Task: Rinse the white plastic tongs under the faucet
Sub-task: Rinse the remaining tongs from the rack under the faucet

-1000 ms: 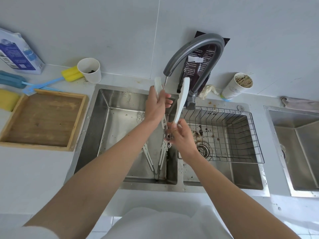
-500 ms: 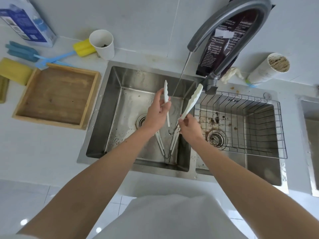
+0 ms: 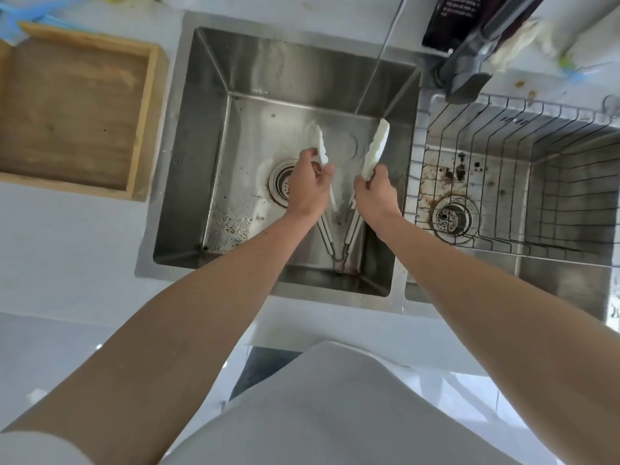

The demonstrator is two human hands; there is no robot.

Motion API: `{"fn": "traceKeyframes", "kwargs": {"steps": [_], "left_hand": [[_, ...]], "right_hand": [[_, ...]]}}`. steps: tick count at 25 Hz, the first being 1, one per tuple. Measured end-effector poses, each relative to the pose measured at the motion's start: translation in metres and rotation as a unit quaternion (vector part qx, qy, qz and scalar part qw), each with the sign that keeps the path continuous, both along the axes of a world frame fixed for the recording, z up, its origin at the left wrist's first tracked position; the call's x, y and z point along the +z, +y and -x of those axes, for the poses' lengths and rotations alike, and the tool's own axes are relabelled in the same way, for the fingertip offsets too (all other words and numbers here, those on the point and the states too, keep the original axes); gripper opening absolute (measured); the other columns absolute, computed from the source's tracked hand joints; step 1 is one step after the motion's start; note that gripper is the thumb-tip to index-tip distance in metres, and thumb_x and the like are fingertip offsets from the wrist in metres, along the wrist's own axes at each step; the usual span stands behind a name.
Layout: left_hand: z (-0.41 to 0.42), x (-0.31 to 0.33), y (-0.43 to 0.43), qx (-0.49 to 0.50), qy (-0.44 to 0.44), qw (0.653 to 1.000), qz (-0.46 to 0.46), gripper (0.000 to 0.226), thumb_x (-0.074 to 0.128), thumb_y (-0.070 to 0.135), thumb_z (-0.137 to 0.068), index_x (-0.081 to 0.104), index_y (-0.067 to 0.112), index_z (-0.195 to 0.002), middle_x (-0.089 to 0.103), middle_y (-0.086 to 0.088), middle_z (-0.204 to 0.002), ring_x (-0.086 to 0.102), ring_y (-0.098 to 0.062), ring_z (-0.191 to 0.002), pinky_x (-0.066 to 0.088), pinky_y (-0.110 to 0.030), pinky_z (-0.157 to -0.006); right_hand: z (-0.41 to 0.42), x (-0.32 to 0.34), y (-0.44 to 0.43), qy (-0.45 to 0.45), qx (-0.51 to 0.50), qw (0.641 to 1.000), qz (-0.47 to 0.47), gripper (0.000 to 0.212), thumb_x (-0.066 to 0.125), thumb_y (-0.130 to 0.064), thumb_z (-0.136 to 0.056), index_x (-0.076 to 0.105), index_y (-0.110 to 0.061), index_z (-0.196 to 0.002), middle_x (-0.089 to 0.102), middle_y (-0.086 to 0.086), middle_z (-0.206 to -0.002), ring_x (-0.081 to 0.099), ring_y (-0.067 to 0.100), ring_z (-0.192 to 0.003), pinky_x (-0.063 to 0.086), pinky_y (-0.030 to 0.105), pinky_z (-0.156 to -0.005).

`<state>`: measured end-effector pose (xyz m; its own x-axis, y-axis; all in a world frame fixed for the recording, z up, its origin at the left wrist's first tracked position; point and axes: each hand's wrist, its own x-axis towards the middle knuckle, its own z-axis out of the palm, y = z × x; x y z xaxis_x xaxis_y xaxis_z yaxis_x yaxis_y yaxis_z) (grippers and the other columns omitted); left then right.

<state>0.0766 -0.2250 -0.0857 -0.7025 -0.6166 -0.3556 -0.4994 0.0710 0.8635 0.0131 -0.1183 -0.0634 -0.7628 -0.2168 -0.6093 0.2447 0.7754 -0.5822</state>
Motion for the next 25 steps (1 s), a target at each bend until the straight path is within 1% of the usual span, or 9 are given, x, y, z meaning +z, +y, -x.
{"fn": "traceKeyframes", "kwargs": {"steps": [4,7,9,12,16,18,21,23,25], "left_hand": [[0.006,-0.018,0.000,-0.023,-0.022,0.999,0.023,0.062,0.050,0.018,-0.100,0.018,0.020,-0.153,0.043,0.004,-0.064,0.045,-0.008,-0.055,0.039,-0.019,-0.056],[0.011,-0.029,-0.006,-0.067,-0.051,0.996,0.033,0.071,0.050,0.010,-0.099,0.008,0.025,-0.155,0.036,0.005,-0.058,0.038,-0.006,-0.045,0.035,-0.016,-0.050],[0.013,-0.035,-0.011,-0.089,-0.072,0.993,0.028,0.070,0.050,0.009,-0.099,0.010,0.025,-0.155,0.037,0.005,-0.057,0.038,-0.005,-0.044,0.035,-0.014,-0.049],[0.018,-0.040,-0.017,-0.093,-0.082,0.992,0.036,0.065,0.052,0.011,-0.098,0.019,0.022,-0.153,0.047,0.004,-0.068,0.048,-0.009,-0.058,0.040,-0.019,-0.065],[0.024,-0.050,-0.023,-0.110,-0.106,0.987,0.046,0.060,0.053,0.012,-0.097,0.023,0.018,-0.149,0.058,-0.007,-0.101,0.058,-0.021,-0.092,0.044,-0.028,-0.084],[0.026,-0.055,-0.024,-0.116,-0.122,0.984,0.058,0.060,0.055,0.013,-0.096,0.025,0.015,-0.147,0.055,-0.014,-0.125,0.052,-0.026,-0.116,0.041,-0.032,-0.097],[0.026,-0.061,-0.019,-0.129,-0.157,0.975,0.092,0.059,0.058,0.015,-0.094,0.029,0.012,-0.145,0.039,-0.016,-0.137,0.037,-0.030,-0.130,0.034,-0.035,-0.105],[0.024,-0.064,-0.017,-0.135,-0.177,0.969,0.105,0.059,0.059,0.016,-0.093,0.031,0.011,-0.145,0.031,-0.016,-0.141,0.029,-0.030,-0.133,0.031,-0.033,-0.106],[0.022,-0.068,-0.015,-0.143,-0.195,0.963,0.121,0.061,0.061,0.020,-0.093,0.031,0.012,-0.146,0.029,-0.015,-0.143,0.026,-0.030,-0.134,0.030,-0.034,-0.107]], "right_hand": [[0.009,-0.011,-0.001,-0.001,0.007,1.000,0.009,0.047,0.038,-0.021,-0.102,0.024,-0.017,-0.147,0.057,0.005,-0.111,0.060,0.025,-0.087,0.043,0.028,-0.061],[0.013,-0.021,-0.005,-0.036,0.012,0.999,-0.020,0.048,0.038,-0.022,-0.103,0.023,-0.012,-0.148,0.050,0.007,-0.112,0.056,0.025,-0.091,0.043,0.032,-0.072],[0.018,-0.032,-0.008,-0.055,0.011,0.998,-0.034,0.046,0.040,-0.023,-0.102,0.027,-0.006,-0.143,0.051,0.012,-0.112,0.053,0.025,-0.089,0.042,0.033,-0.068],[0.024,-0.039,-0.011,-0.064,0.004,0.997,-0.035,0.058,0.045,-0.024,-0.098,0.018,-0.015,-0.148,0.054,0.016,-0.118,0.052,0.024,-0.084,0.048,0.036,-0.069],[0.031,-0.041,-0.018,-0.062,0.044,0.996,-0.048,0.081,0.048,-0.024,-0.096,-0.007,-0.035,-0.155,0.057,0.012,-0.122,0.056,0.018,-0.073,0.054,0.035,-0.068],[0.036,-0.043,-0.021,-0.058,0.067,0.994,-0.065,0.084,0.048,-0.024,-0.095,-0.011,-0.036,-0.154,0.056,0.012,-0.128,0.053,0.016,-0.069,0.050,0.031,-0.062],[0.038,-0.047,-0.022,-0.055,0.091,0.989,-0.100,0.087,0.051,-0.025,-0.095,-0.012,-0.037,-0.155,0.051,0.012,-0.134,0.053,0.016,-0.069,0.047,0.028,-0.054],[0.038,-0.051,-0.021,-0.056,0.106,0.986,-0.119,0.086,0.052,-0.024,-0.095,-0.008,-0.034,-0.156,0.050,0.012,-0.135,0.056,0.019,-0.075,0.050,0.029,-0.056],[0.039,-0.053,-0.022,-0.052,0.122,0.982,-0.138,0.084,0.052,-0.022,-0.094,-0.003,-0.029,-0.157,0.048,0.014,-0.138,0.061,0.026,-0.097,0.058,0.036,-0.073]]}}
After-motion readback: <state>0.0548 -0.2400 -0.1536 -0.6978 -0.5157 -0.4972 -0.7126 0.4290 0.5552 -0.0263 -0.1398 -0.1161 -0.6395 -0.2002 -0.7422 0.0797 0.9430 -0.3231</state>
